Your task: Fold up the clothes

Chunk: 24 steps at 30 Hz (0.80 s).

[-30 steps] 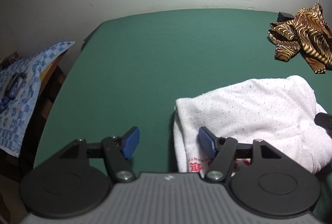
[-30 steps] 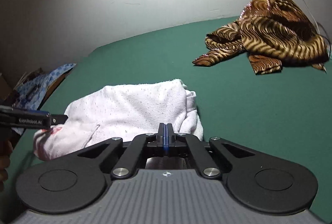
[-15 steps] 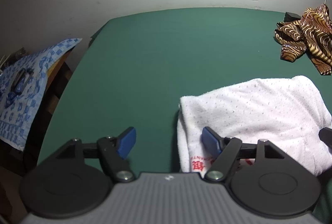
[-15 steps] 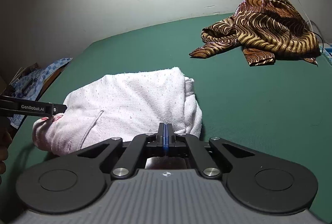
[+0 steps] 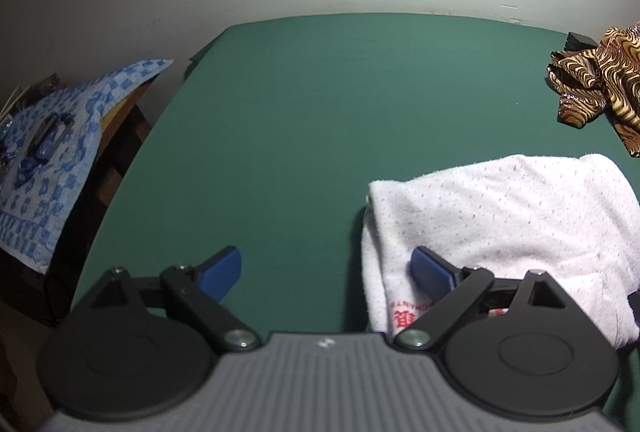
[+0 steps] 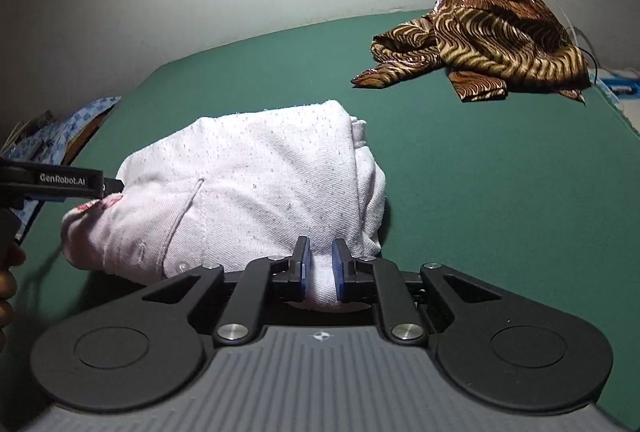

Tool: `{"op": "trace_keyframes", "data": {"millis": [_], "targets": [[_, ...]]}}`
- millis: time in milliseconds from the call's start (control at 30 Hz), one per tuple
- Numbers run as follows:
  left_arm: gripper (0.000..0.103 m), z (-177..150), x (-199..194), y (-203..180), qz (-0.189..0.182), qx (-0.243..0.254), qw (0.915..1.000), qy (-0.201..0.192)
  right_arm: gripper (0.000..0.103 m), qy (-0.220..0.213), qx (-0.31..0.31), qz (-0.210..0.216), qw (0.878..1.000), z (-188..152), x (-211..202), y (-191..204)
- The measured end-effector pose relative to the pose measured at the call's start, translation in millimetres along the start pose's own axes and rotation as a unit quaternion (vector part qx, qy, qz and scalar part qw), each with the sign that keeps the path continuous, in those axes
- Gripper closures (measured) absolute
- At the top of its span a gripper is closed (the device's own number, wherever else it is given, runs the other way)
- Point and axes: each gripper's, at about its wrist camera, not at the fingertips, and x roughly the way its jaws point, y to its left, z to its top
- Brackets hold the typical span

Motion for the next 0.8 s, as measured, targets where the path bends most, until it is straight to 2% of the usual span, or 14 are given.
{"op": "trace_keyframes", "data": {"millis": [233,400,467,533,567,600,633,667,700,733,800], "targets": [[0.004,1,3,2,0.005,-0.003,1.0000,0.003,0.092,0.014,-0.004,0.011,1.000,4,1,-4],[0.004,0,-1,5,-0.001,0.005,1.0000,-0.002,0.092,0.042,-0.003,0.016,0.999,15,0,-10],[0.004,-4,-7,16,-0.017,-0.001,0.9999,0.000,0.084,0.055,0.025,0.007,0.998,23,-5,-18],[0.006,-9,-14,27,-0.033,-0.008,0.9994,0.006,0.048,0.044,0.044,-0.010,0.998,30,-16,-23],[0.012,-10,-15,24,-0.037,-0.006,0.9993,0.005,0.046,0.025,0.047,-0.004,0.999,32,-23,-24],[0.025,-11,-16,21,-0.041,-0.003,0.9991,0.005,0.048,0.005,0.050,0.002,0.999,33,-30,-26],[0.035,-13,-17,19,-0.045,-0.001,0.9990,0.005,0.055,-0.013,0.053,0.009,0.998,35,-35,-25],[0.056,-14,-18,16,-0.049,0.001,0.9988,0.004,0.061,-0.022,0.047,0.015,0.999,37,-34,-21],[0.064,-15,-18,13,-0.053,0.003,0.9986,0.004,0.074,-0.028,0.036,0.020,0.999,40,-31,-14],[0.063,-16,-19,10,-0.057,0.005,0.9983,0.003,0.078,-0.034,0.026,0.026,0.999,43,-29,-7],[0.061,-18,-21,4,-0.065,0.010,0.9978,0.003,0.078,-0.032,-0.003,0.037,0.999,48,-15,10]]}}
